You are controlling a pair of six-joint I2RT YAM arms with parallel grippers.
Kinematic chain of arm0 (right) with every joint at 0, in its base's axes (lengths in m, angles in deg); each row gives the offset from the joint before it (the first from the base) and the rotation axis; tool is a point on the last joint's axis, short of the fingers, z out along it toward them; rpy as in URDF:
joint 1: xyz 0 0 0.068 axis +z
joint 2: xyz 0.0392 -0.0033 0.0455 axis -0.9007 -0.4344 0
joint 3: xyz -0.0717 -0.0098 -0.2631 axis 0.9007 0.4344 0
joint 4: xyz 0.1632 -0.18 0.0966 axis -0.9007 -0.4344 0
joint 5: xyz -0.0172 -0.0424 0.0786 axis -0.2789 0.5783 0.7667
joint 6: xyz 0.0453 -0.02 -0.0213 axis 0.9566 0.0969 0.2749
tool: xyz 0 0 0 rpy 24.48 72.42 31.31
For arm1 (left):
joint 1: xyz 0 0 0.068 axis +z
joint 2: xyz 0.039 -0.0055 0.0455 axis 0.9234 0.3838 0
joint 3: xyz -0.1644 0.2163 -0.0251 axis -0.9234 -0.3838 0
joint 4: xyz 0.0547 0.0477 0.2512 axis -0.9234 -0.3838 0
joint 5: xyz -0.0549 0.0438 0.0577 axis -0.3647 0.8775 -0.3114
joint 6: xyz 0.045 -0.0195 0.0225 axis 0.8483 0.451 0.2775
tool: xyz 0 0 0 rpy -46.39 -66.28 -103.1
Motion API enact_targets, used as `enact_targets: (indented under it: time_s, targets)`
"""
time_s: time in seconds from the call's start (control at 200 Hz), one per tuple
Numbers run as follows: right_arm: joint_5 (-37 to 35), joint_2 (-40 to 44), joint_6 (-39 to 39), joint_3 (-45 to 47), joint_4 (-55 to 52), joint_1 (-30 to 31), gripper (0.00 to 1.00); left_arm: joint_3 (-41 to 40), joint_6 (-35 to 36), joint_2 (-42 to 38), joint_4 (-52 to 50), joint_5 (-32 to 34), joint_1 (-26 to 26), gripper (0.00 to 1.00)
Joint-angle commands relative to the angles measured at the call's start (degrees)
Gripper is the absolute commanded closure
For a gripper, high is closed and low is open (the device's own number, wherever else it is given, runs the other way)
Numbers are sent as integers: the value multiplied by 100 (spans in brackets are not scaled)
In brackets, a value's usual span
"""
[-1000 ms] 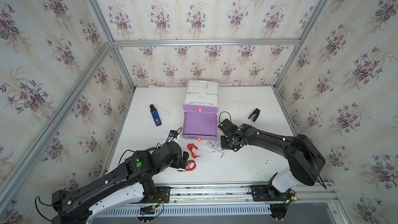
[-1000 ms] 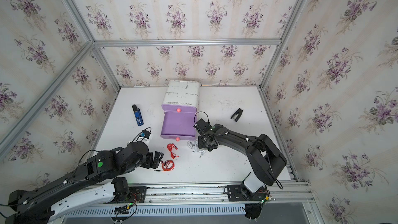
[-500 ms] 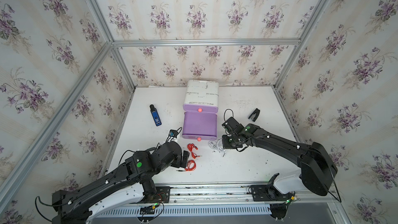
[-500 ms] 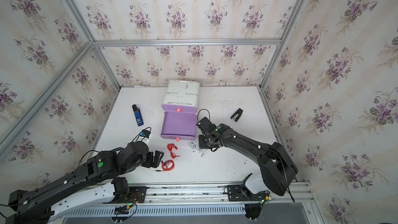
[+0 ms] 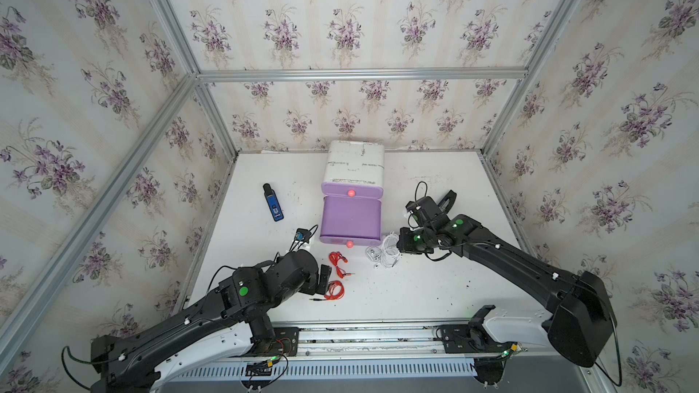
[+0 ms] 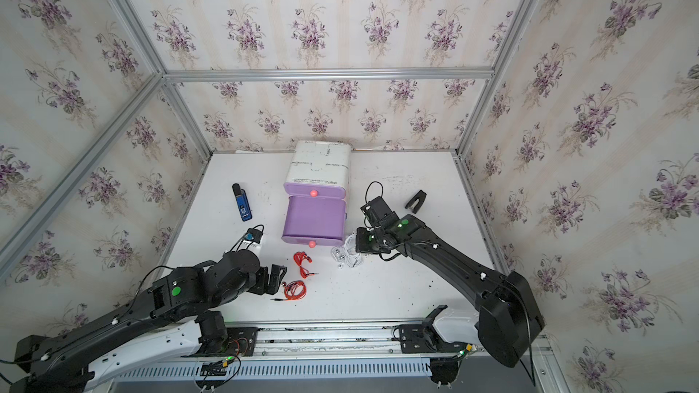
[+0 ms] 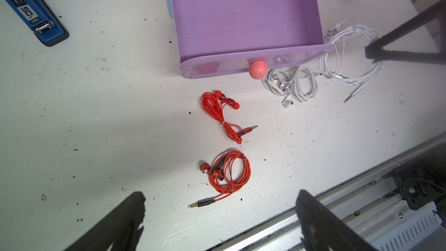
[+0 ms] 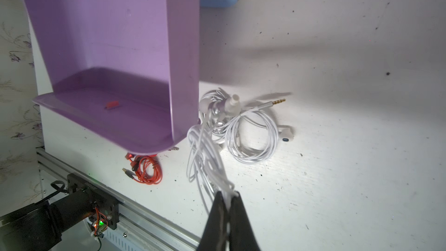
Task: Place the wired earphones into the drawer by color
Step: Pick up the wired earphones from the center of the board, then place the wired earphones in the drawer.
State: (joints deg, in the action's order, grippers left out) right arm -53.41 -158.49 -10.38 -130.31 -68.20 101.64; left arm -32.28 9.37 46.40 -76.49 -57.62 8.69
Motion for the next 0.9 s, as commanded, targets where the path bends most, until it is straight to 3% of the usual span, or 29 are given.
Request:
enact_targets:
  time_s: [0.0,0.385,0.54,0.704,0.894]
  targets:
    - [243,187,-178,-58,-178,-135,99,-18,105,-89,228,106,6,0]
    - [1047,712,-85,-303,206,-302,100,-195,485,-735,974,-180,14,0]
    - [1592,710,288,-288,934,-302,100,-167,585,-907,983,-105,23,0]
    - [1815,356,726,-426,1650,-266,100,-176,579,-1018,1032,-48,24,0]
    - [1650,-595,806,-1153,1936,184,100,-147,557,-1045,955,46,21,0]
